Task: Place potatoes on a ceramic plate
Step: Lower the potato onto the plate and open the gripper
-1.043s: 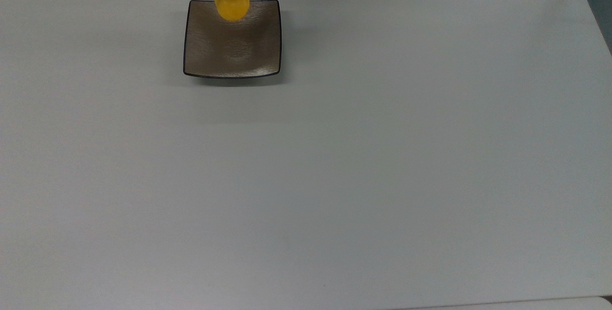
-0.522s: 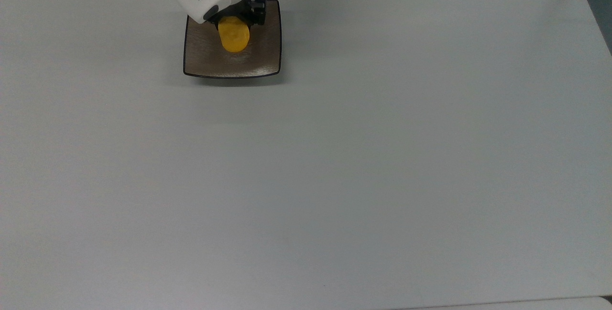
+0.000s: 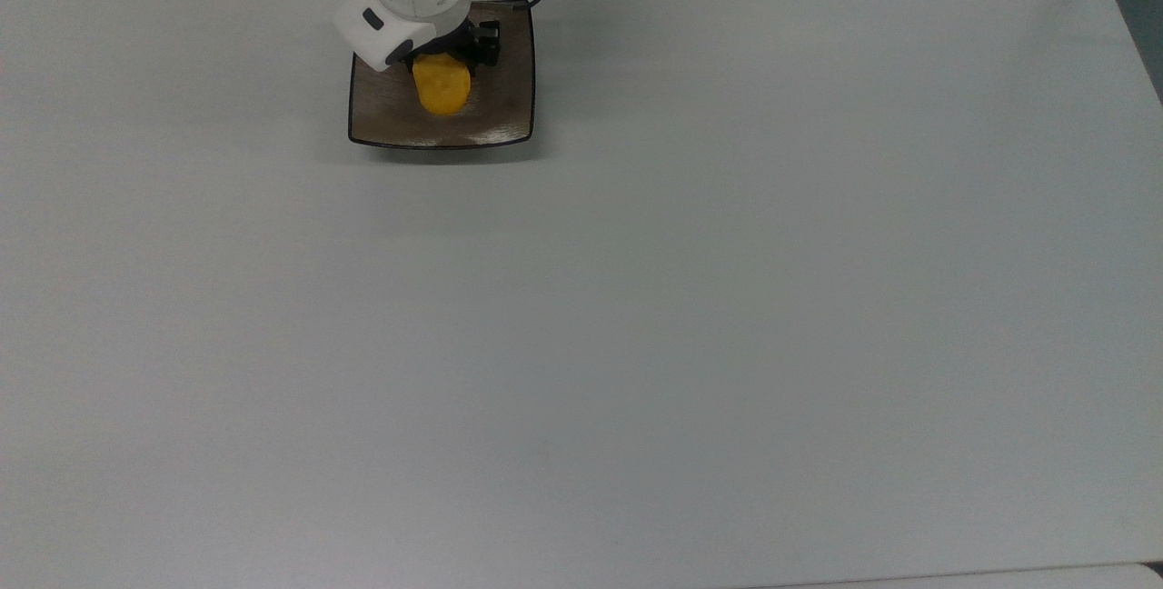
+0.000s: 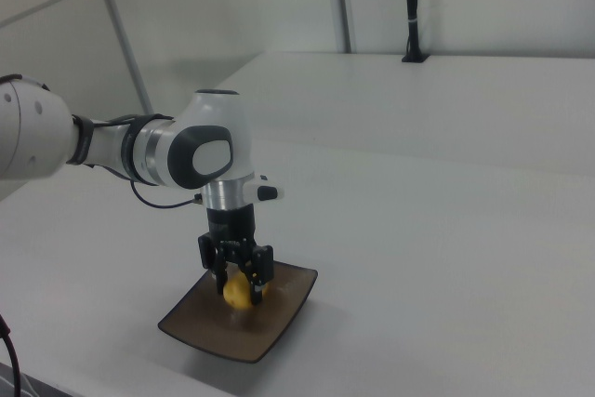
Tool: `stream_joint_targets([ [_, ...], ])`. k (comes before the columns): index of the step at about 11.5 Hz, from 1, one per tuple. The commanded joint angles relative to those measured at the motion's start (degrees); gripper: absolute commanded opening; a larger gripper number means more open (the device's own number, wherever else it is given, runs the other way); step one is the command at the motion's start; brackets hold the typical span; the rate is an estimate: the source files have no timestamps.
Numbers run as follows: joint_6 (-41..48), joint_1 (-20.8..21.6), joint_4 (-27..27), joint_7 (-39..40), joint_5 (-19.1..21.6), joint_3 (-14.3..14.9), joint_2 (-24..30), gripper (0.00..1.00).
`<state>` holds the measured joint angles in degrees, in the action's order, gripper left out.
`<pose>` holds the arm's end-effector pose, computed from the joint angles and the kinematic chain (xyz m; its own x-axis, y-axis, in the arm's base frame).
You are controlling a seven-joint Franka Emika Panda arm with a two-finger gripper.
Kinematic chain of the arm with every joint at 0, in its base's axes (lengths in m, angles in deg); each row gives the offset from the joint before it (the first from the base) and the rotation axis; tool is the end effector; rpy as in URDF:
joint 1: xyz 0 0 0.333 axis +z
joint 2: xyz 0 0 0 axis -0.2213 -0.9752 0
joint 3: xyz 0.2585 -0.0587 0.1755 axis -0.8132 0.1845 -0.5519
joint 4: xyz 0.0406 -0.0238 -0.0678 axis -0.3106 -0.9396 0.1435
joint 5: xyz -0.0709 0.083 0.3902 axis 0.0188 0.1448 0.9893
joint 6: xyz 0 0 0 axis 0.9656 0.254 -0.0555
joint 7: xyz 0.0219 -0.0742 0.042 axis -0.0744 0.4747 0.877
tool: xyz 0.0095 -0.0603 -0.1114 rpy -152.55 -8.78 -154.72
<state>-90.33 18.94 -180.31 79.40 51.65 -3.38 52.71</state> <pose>0.5230 -0.0113 0.3304 0.9626 0.0469 -0.2667 0.0692 -0.9948 0.0749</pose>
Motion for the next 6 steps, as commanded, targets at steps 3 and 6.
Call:
stream_joint_targets([
  [3, -0.34, 0.43, 2.1, -0.13, 0.47, 0.5, 1.95, 1.0],
  [6, 1.15, 1.14, 11.48, -2.67, 0.38, 0.33, 3.0, 1.0],
])
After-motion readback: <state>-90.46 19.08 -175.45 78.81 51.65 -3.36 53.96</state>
